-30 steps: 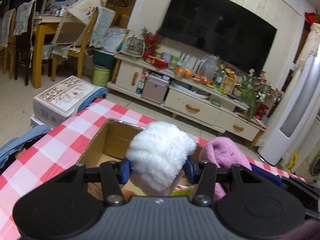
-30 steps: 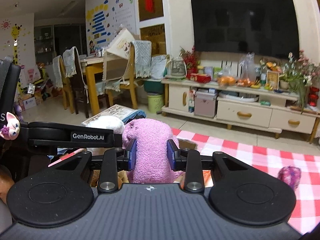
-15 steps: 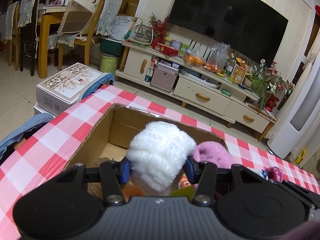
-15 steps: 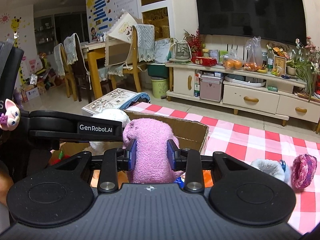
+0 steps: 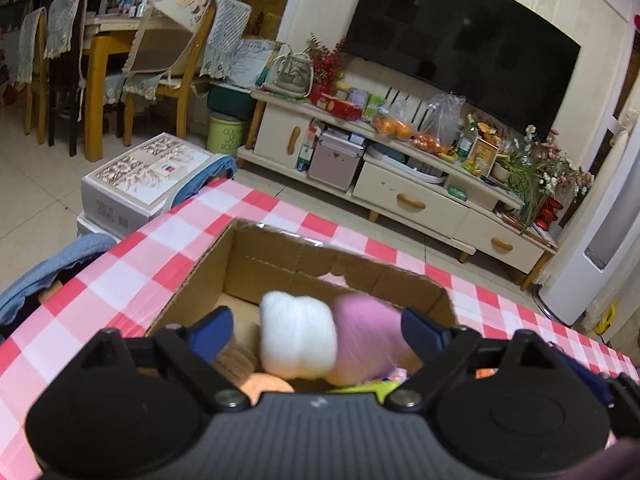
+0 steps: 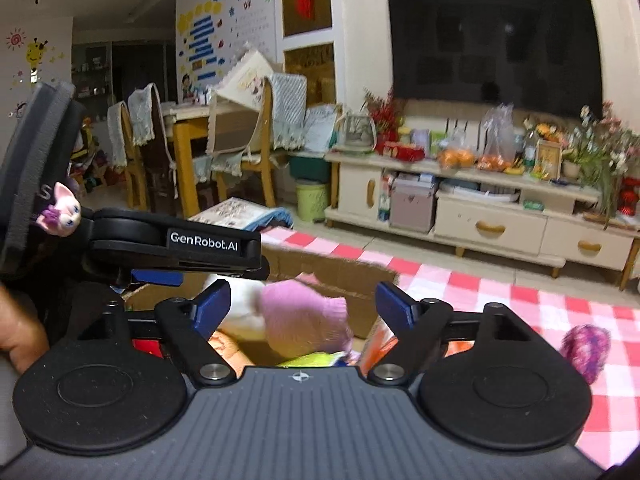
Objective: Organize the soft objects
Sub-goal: 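Lower both held items into the box and open both tools, then withdraw both tools from the box back over the table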
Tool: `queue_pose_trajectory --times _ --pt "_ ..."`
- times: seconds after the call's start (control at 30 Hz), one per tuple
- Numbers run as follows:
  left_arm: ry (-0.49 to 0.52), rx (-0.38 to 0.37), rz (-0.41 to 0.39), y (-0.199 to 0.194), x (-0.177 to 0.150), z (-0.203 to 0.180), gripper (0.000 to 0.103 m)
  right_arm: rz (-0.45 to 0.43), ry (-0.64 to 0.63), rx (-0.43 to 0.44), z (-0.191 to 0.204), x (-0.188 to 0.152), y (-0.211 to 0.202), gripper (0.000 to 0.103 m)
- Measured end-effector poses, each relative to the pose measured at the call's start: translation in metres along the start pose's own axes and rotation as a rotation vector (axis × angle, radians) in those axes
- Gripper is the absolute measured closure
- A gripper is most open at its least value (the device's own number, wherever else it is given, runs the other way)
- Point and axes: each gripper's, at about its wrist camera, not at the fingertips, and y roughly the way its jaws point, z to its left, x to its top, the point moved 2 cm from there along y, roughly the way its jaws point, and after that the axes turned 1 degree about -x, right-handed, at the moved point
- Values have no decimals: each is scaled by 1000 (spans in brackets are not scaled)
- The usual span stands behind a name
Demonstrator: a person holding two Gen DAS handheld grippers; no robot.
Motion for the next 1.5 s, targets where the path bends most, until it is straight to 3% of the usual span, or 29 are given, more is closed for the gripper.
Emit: queue_pose_trajectory --times 0.53,1.5 --pt "118 -76 -10 -14 -17 -49 6 -34 81 -137 -41 -20 -50 3" --pt "296 -137 52 0 -58 -139 4 3 224 -279 -64 -55 -71 3"
